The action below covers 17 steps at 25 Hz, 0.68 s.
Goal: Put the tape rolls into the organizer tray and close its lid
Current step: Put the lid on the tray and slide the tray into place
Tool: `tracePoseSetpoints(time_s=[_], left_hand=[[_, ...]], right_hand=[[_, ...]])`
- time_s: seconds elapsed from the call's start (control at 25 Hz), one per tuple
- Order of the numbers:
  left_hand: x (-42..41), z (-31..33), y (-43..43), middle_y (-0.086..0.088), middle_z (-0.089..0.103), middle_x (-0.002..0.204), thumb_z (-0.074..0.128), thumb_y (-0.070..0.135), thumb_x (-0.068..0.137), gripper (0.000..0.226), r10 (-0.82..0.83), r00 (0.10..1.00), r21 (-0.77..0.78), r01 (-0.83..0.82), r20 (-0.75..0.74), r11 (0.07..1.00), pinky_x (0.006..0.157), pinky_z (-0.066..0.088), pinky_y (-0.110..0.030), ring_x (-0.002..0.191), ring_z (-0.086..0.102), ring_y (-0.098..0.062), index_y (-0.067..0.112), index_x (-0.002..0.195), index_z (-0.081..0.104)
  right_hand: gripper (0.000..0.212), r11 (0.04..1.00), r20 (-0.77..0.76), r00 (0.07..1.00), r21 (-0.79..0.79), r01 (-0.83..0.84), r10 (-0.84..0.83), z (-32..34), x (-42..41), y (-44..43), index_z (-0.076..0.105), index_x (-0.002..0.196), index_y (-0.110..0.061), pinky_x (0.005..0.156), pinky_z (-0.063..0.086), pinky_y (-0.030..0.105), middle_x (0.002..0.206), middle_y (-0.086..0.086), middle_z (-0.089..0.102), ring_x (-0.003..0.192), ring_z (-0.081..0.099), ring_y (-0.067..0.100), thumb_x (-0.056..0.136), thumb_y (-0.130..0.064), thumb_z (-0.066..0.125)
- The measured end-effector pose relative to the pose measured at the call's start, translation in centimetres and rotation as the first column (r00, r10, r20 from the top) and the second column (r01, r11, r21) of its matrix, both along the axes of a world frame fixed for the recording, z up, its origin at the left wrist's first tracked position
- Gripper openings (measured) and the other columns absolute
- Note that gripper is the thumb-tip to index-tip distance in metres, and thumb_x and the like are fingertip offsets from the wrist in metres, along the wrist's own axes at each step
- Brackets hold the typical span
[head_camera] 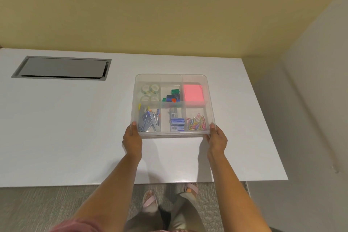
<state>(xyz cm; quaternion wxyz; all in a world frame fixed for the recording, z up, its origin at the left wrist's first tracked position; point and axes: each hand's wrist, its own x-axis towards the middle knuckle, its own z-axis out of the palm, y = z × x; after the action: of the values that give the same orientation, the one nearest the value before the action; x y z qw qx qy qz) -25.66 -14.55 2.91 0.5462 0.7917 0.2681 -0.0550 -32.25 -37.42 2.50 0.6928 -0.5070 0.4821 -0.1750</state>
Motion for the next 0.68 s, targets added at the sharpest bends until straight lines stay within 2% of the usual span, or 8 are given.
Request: tracePoseSetpoints(time_s=[0.2,0.36,0.44,0.56,0.68], left_hand=[[0.2,0.6,-0.1,-0.020,0.062,0.119,0.033,0.035,0.102,0.043,0.000,1.000,-0.005,0.000,-0.016,1.000,0.095,0.039,-0.038,0.111,0.053,-0.038,0.006,0.119,0.059],[0.6,0.2,0.4,-0.020,0.063,0.118,0.034,0.036,0.101,0.044,-0.048,0.999,0.020,0.048,-0.014,0.999,0.096,0.040,-0.040,0.109,0.054,-0.038,0.004,0.116,0.060],[0.9,0.2,0.8,-0.021,0.062,0.118,0.036,0.034,0.101,0.041,-0.061,0.998,0.019,0.061,-0.016,0.998,0.095,0.040,-0.040,0.109,0.054,-0.038,0.003,0.116,0.058],[1.5,0.7,0.6,-0.020,0.061,0.118,0.040,0.028,0.099,0.034,-0.006,0.999,-0.017,0.006,-0.039,1.000,0.090,0.040,-0.036,0.109,0.053,-0.036,0.004,0.117,0.056],[2.3,1.4,-0.2,-0.020,0.063,0.115,0.039,0.026,0.097,0.031,0.021,1.000,0.030,-0.020,-0.018,0.999,0.093,0.042,-0.039,0.107,0.055,-0.038,0.007,0.114,0.057]], right_hand=[[0.022,0.999,-0.028,0.999,-0.007,0.045,-0.045,0.5,0.3,0.3,0.066,0.106,-0.004,0.092,0.053,0.042,0.096,0.009,0.065,0.093,0.063,0.026,0.093,-0.019,0.058],[0.019,0.999,-0.081,0.997,-0.049,-0.002,-0.002,0.6,0.4,-0.1,0.068,0.099,-0.009,0.094,0.053,0.043,0.093,0.006,0.066,0.091,0.063,0.025,0.092,-0.024,0.059],[0.019,0.994,-0.139,0.989,-0.090,-0.062,0.049,0.7,0.2,-0.4,0.069,0.095,-0.012,0.097,0.051,0.044,0.093,0.002,0.067,0.096,0.063,0.026,0.090,-0.029,0.059],[0.023,0.987,-0.193,0.975,-0.094,-0.130,0.110,1.4,0.3,-0.9,0.069,0.104,-0.014,0.099,0.049,0.047,0.106,0.004,0.069,0.107,0.062,0.029,0.087,-0.028,0.061],[0.023,0.965,-0.231,0.953,-0.130,-0.229,0.195,2.8,1.5,-1.8,0.068,0.107,-0.012,0.091,0.046,0.034,0.102,0.001,0.066,0.098,0.057,0.024,0.089,-0.022,0.056]])
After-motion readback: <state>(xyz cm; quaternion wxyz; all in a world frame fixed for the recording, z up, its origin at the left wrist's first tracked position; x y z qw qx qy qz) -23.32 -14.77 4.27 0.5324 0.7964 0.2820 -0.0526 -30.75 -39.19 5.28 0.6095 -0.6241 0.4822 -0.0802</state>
